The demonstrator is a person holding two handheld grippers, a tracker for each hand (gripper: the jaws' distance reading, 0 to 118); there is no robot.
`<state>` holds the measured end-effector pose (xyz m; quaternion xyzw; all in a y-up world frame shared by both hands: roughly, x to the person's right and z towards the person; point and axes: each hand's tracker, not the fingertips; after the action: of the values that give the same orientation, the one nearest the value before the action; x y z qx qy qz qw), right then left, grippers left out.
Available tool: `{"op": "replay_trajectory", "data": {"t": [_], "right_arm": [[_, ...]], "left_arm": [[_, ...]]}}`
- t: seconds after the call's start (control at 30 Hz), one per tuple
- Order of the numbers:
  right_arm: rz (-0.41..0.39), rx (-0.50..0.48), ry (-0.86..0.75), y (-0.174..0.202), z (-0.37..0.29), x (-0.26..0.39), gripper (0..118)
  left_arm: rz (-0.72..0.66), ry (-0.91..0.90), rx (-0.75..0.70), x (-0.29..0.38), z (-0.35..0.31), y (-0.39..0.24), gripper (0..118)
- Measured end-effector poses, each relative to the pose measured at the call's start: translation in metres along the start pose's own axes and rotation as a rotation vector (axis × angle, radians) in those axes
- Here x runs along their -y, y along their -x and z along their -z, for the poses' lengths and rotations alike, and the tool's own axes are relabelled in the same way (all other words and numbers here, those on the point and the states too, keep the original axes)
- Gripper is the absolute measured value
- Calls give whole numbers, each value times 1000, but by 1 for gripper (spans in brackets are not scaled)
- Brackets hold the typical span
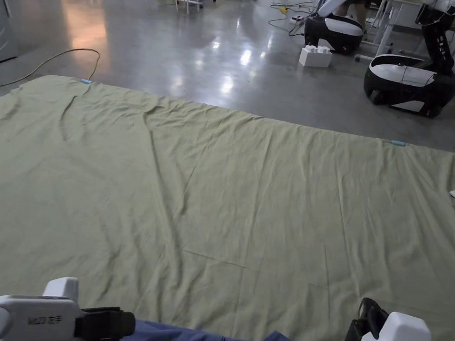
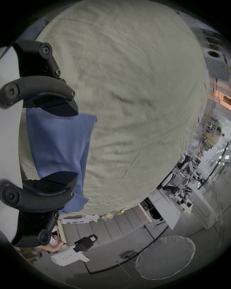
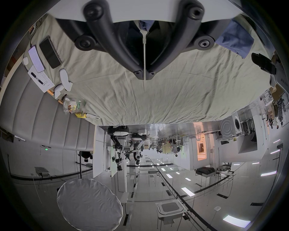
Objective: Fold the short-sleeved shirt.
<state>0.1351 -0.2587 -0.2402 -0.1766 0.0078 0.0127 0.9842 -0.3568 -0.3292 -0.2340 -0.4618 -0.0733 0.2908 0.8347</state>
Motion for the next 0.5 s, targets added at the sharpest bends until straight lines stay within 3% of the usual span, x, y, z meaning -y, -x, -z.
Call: {"op": "replay_trajectory", "data": {"t": [0.17,0.37,0.5], "right_arm": [[-11,-6,0,4,-1,-2,2],[-12,0,2,5,-3,-6,2],[-10,3,10,7,-2,-4,2]], "left_arm": [[-119,89,93,4,20,46,75],[-279,78,335,20,32,54,74],[-242,108,388,28,42,45,73]]}}
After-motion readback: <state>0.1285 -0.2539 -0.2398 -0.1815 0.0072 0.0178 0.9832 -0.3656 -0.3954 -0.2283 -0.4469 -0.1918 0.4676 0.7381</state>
